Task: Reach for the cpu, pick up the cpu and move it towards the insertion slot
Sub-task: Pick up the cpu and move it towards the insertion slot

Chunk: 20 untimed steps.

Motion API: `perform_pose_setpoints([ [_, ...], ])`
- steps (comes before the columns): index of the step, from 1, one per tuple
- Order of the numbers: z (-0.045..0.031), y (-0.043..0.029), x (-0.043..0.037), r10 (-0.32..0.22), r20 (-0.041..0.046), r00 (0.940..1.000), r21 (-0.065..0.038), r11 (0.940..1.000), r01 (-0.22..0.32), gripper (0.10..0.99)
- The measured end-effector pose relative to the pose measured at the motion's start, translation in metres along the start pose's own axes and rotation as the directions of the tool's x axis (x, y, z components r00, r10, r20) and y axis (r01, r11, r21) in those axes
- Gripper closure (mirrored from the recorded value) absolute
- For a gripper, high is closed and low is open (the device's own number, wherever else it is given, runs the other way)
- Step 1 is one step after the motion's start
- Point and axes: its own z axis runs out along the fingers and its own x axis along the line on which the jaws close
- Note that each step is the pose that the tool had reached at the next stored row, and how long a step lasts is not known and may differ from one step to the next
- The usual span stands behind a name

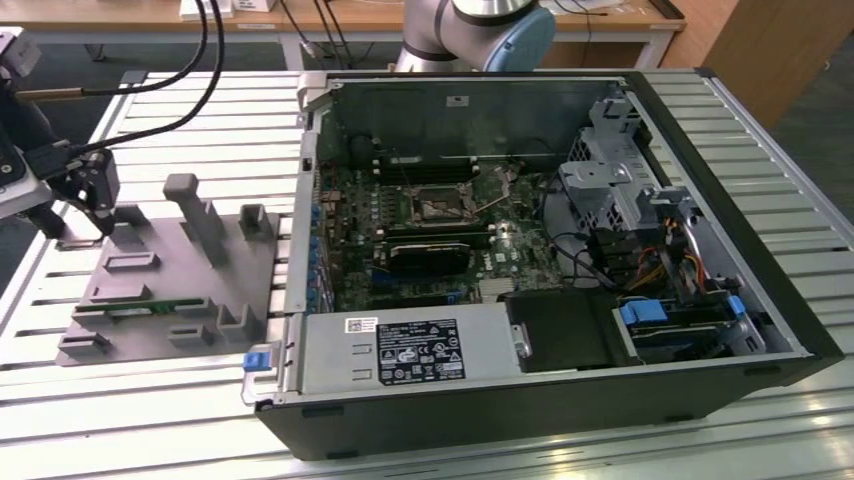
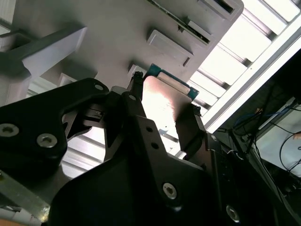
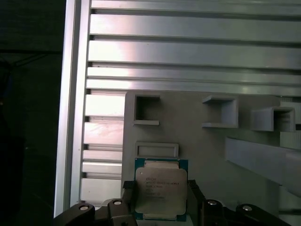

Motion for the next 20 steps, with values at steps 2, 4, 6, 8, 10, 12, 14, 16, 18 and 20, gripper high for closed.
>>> perform_pose_setpoints([
  [2, -0.0035, 0.0002, 0.0000, 0.000, 0.0000, 1.0000, 0.000, 1.0000, 0.000, 0.557],
  [4, -0.0059, 0.0003, 0.0000, 0.000, 0.0000, 1.0000, 0.000, 1.0000, 0.000, 0.557],
  [6, -0.0082, 0.0005, 0.0001, 0.000, 0.0001, 1.0000, 0.000, 1.0000, 0.000, 0.557],
  [8, -0.0105, 0.0006, 0.0001, 0.000, 0.0000, 1.0000, 0.000, 1.0000, 0.000, 0.557],
  [10, -0.0129, 0.0007, 0.0001, 0.000, 0.0000, 1.0000, 0.000, 1.0000, 0.000, 0.557],
  [12, -0.0157, 0.0008, 0.0001, 0.000, -0.0001, 1.0000, 0.000, 1.0000, 0.000, 0.557],
  [14, -0.0182, 0.0010, 0.0001, 0.000, 0.0000, 1.0000, 0.000, 1.0000, 0.000, 0.557],
  [16, -0.0207, 0.0011, 0.0002, 0.000, 0.0000, 1.0000, 0.000, 1.0000, 0.000, 0.557],
  [18, -0.0230, 0.0013, 0.0002, 0.000, 0.0000, 1.0000, 0.000, 1.0000, 0.000, 0.557],
  [20, -0.0255, 0.0014, 0.0002, 0.000, 0.0000, 1.0000, 0.000, 1.0000, 0.000, 0.557],
])
